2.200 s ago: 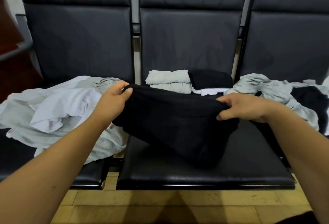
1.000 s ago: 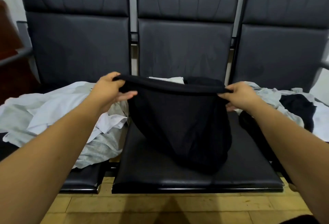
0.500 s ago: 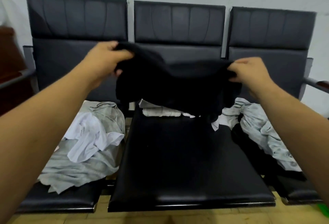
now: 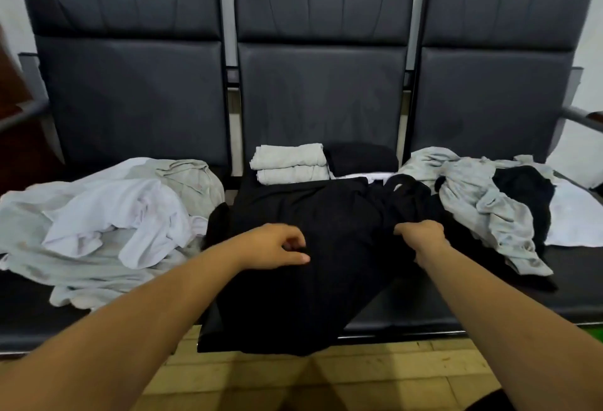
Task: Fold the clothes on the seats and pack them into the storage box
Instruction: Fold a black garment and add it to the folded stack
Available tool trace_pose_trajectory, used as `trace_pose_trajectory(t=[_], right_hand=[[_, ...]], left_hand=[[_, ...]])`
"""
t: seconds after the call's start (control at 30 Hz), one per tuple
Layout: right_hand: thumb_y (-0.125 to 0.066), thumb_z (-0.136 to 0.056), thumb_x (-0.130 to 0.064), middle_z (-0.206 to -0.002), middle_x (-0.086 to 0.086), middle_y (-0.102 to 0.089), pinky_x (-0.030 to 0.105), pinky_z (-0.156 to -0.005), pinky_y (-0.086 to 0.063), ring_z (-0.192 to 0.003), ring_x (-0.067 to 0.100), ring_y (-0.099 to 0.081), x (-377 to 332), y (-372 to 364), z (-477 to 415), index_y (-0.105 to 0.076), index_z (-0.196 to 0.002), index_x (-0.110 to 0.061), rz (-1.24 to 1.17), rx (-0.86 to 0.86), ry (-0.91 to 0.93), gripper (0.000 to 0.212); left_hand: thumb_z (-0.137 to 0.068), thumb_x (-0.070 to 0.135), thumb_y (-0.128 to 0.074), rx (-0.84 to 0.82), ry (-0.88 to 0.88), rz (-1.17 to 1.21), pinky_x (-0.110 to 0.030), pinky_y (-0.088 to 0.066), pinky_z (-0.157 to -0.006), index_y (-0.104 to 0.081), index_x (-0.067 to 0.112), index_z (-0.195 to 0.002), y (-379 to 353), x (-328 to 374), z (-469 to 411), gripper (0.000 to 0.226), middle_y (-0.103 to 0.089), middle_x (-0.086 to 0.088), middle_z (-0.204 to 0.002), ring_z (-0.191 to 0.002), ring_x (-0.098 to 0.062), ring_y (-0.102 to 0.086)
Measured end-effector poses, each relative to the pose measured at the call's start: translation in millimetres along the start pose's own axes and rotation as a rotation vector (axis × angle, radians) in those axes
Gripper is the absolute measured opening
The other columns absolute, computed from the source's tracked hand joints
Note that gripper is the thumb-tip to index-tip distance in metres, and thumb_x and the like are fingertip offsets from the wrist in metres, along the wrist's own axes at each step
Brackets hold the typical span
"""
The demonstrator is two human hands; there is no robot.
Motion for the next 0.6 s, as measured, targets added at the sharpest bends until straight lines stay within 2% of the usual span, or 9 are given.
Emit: trace_pose_trajectory(t=[0.07,0.1,0.17,0.23,0.37,0.43,0.5,0.57,0.6], right_hand=[[-0.080,-0.021,-0.042,-0.115,0.017,-0.062,0.053,-0.081,-0.059,-0.099,0.042,-0.063,9.8,-13.7,-26.7,-0.058,-0.124,-0.003,0.003,-0.019,-0.017,0.112],[-0.084,-0.028,-0.038,-0.116,0.018,-0.063,0.053,-0.083,-0.058,-0.097,0.042,-0.065,7.0,-11.7,-17.1,-0.061,-0.121,-0.002,-0.005,-0.016,-0.010,0.103],[-0.089,-0.053,-0.017,-0.103,0.022,-0.065,0.045,-0.082,-0.059,-0.084,0.037,-0.065,-16.1,2.2,50.7,-0.063,-0.108,0.005,-0.010,-0.033,0.034,0.065],[-0.077,-0.075,0.001,-0.094,0.022,-0.064,0.036,-0.071,-0.055,-0.076,0.034,-0.063,-22.3,7.9,67.0,-0.060,-0.102,0.005,-0.025,-0.024,0.068,0.033],[-0.064,-0.075,0.006,-0.083,0.021,-0.067,0.041,-0.072,-0.058,-0.080,0.039,-0.068,-28.3,10.3,57.3,-0.064,-0.080,0.005,-0.032,0.032,0.293,0.005],[-0.064,-0.076,0.005,-0.097,0.022,-0.069,0.044,-0.083,-0.059,-0.093,0.040,-0.068,-31.7,12.6,56.4,-0.068,-0.096,0.003,-0.029,0.053,0.360,0.020],[-0.068,-0.080,-0.001,-0.126,0.024,-0.057,0.038,-0.088,-0.054,-0.111,0.039,-0.059,-37.2,18.0,62.7,-0.054,-0.127,-0.004,-0.043,0.071,0.339,0.049],[-0.071,-0.086,-0.010,-0.142,0.027,-0.041,0.036,-0.092,-0.046,-0.128,0.039,-0.045,-40.5,21.1,73.6,-0.034,-0.142,-0.002,0.020,0.088,0.235,0.068],[-0.071,-0.088,-0.017,-0.146,0.026,-0.037,0.038,-0.098,-0.044,-0.132,0.040,-0.040,-39.2,20.6,76.3,-0.030,-0.145,0.001,0.100,0.088,0.166,0.072]], left_hand=[[-0.090,0.056,-0.062,0.112,0.106,-0.163,-0.034,-0.034,-0.113,-0.039,0.019,-0.147,-15.9,-14.9,-14.6,0.071,-0.039,-0.005,-0.149,-0.140,-0.024,-0.037],[-0.090,0.061,-0.056,0.067,0.173,-0.209,-0.039,-0.022,-0.121,-0.023,0.016,-0.155,-27.6,-20.6,-20.8,0.085,-0.020,-0.009,-0.161,-0.149,-0.027,-0.019],[-0.093,0.072,-0.036,-0.038,0.256,-0.295,-0.044,0.002,-0.124,0.002,0.017,-0.159,-49.8,-26.2,-25.5,0.094,0.013,-0.010,-0.165,-0.152,-0.026,0.014],[-0.093,0.074,-0.021,-0.045,0.268,-0.321,-0.047,0.012,-0.122,0.012,0.020,-0.157,-66.4,-21.6,-21.7,0.091,0.026,-0.009,-0.162,-0.148,-0.025,0.027],[-0.094,0.073,-0.016,-0.105,0.277,-0.281,-0.050,0.015,-0.120,0.017,0.021,-0.156,-91.0,9.2,11.1,0.087,0.033,-0.009,-0.159,-0.146,-0.028,0.032],[-0.093,0.074,-0.020,-0.188,0.293,-0.304,-0.051,0.010,-0.121,0.016,0.020,-0.157,-97.0,27.2,28.1,0.091,0.031,-0.010,-0.160,-0.147,-0.031,0.028],[-0.092,0.075,-0.027,-0.150,0.308,-0.305,-0.050,-0.010,-0.122,-0.009,0.017,-0.159,-87.1,42.1,26.5,0.090,0.003,-0.016,-0.165,-0.151,-0.037,0.001],[-0.094,0.069,-0.035,0.074,0.276,-0.206,-0.042,-0.034,-0.111,-0.047,0.011,-0.140,-58.9,47.1,4.4,0.075,-0.040,-0.022,-0.146,-0.136,-0.038,-0.039],[-0.096,0.064,-0.040,0.202,0.241,-0.144,-0.039,-0.040,-0.105,-0.054,0.010,-0.129,-45.5,44.9,-12.4,0.065,-0.051,-0.020,-0.135,-0.127,-0.036,-0.048]])
Point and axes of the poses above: each hand's wrist, its own z-axis away from the middle knuckle, its own y-axis out of the back of the hand, x = y × z, the point moved 2 cm from there along -z, towards the middle knuckle
